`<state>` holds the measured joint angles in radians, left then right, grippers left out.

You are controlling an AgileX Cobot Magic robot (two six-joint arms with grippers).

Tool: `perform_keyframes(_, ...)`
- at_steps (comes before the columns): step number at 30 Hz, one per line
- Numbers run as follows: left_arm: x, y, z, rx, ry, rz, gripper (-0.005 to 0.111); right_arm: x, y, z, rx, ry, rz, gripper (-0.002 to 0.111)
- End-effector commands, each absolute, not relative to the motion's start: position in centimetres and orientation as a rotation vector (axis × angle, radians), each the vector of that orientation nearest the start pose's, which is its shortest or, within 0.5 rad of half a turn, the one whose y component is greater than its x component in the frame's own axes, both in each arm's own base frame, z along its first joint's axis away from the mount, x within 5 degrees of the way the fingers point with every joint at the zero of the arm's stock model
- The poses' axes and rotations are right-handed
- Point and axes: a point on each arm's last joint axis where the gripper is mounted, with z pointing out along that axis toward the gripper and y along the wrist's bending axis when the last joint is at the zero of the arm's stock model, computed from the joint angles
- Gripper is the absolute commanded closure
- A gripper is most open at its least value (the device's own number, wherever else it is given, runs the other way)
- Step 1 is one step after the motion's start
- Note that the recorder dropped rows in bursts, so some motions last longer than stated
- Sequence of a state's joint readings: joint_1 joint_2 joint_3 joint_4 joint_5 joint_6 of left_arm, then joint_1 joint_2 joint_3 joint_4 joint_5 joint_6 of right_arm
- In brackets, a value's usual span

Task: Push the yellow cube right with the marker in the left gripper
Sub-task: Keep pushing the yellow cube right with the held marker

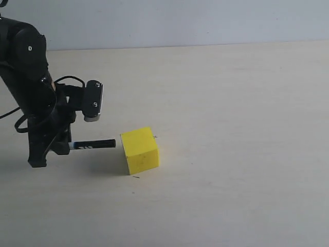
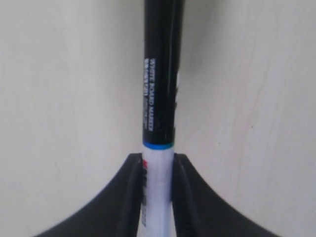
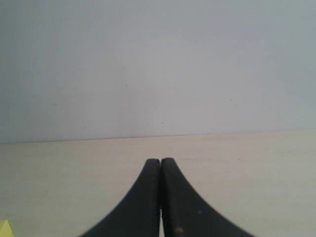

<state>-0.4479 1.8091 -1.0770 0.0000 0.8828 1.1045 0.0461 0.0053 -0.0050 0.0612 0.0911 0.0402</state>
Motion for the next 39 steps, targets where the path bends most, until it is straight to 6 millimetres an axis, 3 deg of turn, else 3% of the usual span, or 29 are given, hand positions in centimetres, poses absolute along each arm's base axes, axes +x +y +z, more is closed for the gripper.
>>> perform_keyframes(1,29.0,-13.2,16.5,2.109,2.333,-0.002,0.107,5.6,0.3,20.6,0.039,1.565,0.118,0.108)
perform_keyframes(7,28.1,-12.8,16.2,2.117,2.432,-0.04,0.107,5.6,0.3,20.6,0.039,1.565,0.118,0.108)
perform_keyframes(13,28.8,-13.7,15.2,2.074,2.409,-0.016,0.107,5.6,0.3,20.6,0.039,1.565,0.118,0.108)
perform_keyframes(16,29.0,-15.3,14.3,2.133,2.367,-0.01,0.107,5.6,0.3,20.6,0.039,1.561,0.118,0.108)
perform_keyframes(18,29.6,-18.0,13.7,2.167,2.262,0.019,0.107,5.6,0.3,20.6,0.039,1.561,0.118,0.108)
perform_keyframes(19,30.0,-20.0,13.9,2.173,2.174,0.036,0.107,5.6,0.3,20.6,0.039,1.561,0.118,0.108)
perform_keyframes(21,30.6,-21.6,14.9,2.164,2.118,0.048,0.107,5.6,0.3,20.6,0.039,1.561,0.118,0.108)
perform_keyframes(27,31.1,-18.9,15.3,2.213,2.279,0.055,0.107,5.6,0.3,20.6,0.039,1.561,0.118,0.108)
perform_keyframes(39,31.6,-19.4,15.3,2.175,2.207,0.074,0.107,5.6,0.3,20.6,0.039,1.561,0.118,0.108)
